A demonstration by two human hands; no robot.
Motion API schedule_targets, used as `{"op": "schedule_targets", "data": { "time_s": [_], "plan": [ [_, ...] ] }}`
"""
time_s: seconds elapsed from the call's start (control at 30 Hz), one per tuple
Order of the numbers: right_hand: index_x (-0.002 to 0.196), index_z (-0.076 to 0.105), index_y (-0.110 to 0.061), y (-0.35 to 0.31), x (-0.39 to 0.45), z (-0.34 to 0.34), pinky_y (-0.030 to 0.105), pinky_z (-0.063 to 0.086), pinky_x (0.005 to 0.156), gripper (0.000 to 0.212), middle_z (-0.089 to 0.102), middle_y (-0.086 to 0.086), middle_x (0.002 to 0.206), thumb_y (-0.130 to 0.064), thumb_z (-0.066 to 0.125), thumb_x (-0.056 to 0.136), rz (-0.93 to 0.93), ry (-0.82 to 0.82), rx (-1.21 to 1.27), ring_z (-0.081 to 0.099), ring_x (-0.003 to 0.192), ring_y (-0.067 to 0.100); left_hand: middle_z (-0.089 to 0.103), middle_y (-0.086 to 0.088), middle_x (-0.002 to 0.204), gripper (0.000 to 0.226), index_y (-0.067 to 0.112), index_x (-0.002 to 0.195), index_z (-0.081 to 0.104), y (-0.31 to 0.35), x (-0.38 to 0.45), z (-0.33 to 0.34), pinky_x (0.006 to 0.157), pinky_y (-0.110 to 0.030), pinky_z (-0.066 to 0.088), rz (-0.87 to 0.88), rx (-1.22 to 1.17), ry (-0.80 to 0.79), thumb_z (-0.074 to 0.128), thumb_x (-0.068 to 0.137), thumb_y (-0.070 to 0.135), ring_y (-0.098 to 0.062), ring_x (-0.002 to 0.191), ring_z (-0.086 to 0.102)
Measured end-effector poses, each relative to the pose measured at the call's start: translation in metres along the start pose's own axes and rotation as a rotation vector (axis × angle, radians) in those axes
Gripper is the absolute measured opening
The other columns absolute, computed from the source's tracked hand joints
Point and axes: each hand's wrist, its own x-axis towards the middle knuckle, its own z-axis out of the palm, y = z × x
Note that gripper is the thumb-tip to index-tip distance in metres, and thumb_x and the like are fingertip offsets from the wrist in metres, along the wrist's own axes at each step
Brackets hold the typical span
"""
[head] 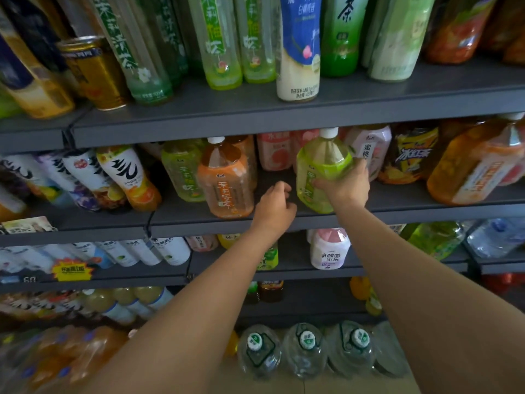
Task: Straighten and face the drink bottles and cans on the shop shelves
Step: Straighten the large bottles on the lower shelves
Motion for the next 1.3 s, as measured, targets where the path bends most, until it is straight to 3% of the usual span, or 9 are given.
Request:
{"op": "schedule_targets", "data": {
  "time_s": [0.37,0.57,0.8,0.9,0.93,1.1,1.3],
  "plan": [
    [0.126,0.038,-0.009,0.003,-0.064,-0.015,0.040,0.043,0.089,0.081,0.045,0.006,0.132,-0.033,0.084,0.063,-0.102,-0.055,-0.170,0.048,0.120,0.027,0.032,-0.013,0.148,0.080,0.008,0.146,0.015,-0.016,-0.030,-0.017,0.106,-0.032,0.033,-0.140,-0.171,-0.244,0.064,0.086,0.025,-0.027,0.134,0.037],
    [0.120,0.040,-0.009,-0.015,-0.125,0.000,0.039,0.043,0.086,0.075,0.046,0.006,0.125,-0.031,0.084,0.063,-0.194,-0.129,-0.293,0.049,0.116,0.026,0.027,-0.008,0.152,0.090,0.013,0.150,0.007,-0.050,-0.055,-0.066,0.107,-0.030,0.030,-0.103,-0.179,-0.265,0.067,0.084,0.025,-0.025,0.138,0.032],
    [0.124,0.041,-0.012,-0.067,-0.198,0.070,0.039,0.045,0.085,0.081,0.049,0.005,0.123,-0.031,0.085,0.059,-0.306,-0.255,-0.297,0.052,0.114,0.026,0.042,-0.008,0.142,0.087,0.018,0.146,0.019,-0.127,-0.095,-0.142,0.100,-0.034,0.039,-0.104,-0.207,-0.227,0.072,0.078,0.027,-0.029,0.129,0.043],
    [0.132,0.037,-0.012,-0.095,-0.216,0.110,0.040,0.045,0.091,0.091,0.047,0.005,0.130,-0.035,0.085,0.059,-0.377,-0.313,-0.270,0.048,0.121,0.026,0.047,-0.005,0.137,0.105,0.021,0.142,0.029,-0.162,-0.093,-0.173,0.103,-0.040,0.042,-0.140,-0.273,-0.151,0.078,0.053,0.051,-0.029,0.128,0.046],
    [0.130,0.037,-0.012,-0.103,-0.218,0.122,0.040,0.044,0.092,0.089,0.048,0.006,0.130,-0.034,0.085,0.059,-0.401,-0.328,-0.265,0.047,0.121,0.026,0.047,-0.004,0.138,0.108,0.022,0.142,0.029,-0.173,-0.091,-0.179,0.103,-0.043,0.042,-0.152,-0.303,-0.121,0.077,0.050,0.050,-0.029,0.128,0.046],
    [0.128,0.039,-0.012,-0.127,-0.208,0.162,0.038,0.043,0.092,0.082,0.049,0.005,0.127,-0.028,0.085,0.062,-0.462,-0.331,-0.268,0.050,0.118,0.024,0.055,-0.012,0.129,0.082,0.019,0.140,0.032,-0.202,-0.073,-0.193,0.096,-0.036,0.046,-0.214,-0.372,0.047,0.078,0.072,0.024,-0.030,0.118,0.053],
    [0.133,0.038,-0.011,-0.123,-0.180,0.175,0.033,0.041,0.094,0.085,0.049,0.007,0.130,-0.021,0.085,0.062,-0.436,-0.318,-0.222,0.048,0.121,0.025,0.056,-0.012,0.127,0.069,0.014,0.134,0.040,-0.198,-0.047,-0.180,0.093,-0.034,0.042,-0.197,-0.366,0.117,0.076,0.076,0.022,-0.031,0.119,0.051]
  ]
}}
